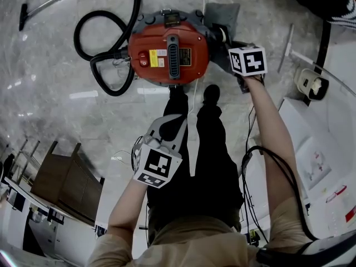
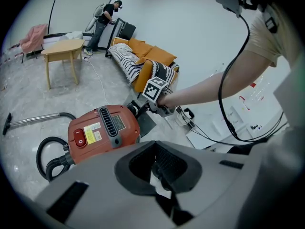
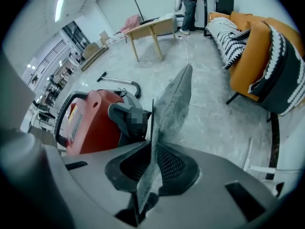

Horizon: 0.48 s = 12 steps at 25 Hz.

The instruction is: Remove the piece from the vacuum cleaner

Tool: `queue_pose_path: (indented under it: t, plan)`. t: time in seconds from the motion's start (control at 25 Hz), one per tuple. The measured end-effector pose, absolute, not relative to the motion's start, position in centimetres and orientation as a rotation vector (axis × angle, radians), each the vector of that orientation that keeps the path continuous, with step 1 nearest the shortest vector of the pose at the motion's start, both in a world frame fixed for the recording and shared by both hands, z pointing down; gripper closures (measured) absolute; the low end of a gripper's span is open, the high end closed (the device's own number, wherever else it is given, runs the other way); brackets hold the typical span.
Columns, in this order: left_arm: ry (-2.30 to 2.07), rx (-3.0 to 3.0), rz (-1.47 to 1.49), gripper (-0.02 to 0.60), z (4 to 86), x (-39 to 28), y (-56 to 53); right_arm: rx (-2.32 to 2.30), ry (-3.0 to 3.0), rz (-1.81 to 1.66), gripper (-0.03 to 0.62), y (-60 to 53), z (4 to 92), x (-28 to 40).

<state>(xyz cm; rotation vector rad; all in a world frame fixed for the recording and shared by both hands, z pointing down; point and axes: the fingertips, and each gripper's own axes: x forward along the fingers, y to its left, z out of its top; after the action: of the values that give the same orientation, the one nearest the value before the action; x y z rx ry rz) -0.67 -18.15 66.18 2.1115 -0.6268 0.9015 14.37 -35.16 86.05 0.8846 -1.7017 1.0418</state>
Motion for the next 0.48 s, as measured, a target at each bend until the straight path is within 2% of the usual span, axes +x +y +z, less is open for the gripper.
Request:
queue_pose_path:
  t: [0.48]
  plan:
    - [-0.646, 2.106, 0.911, 0.586, 66.5, -1.9, -18.3, 0.773, -1.737, 0.309, 0.548, -34.4, 86.6, 14.9]
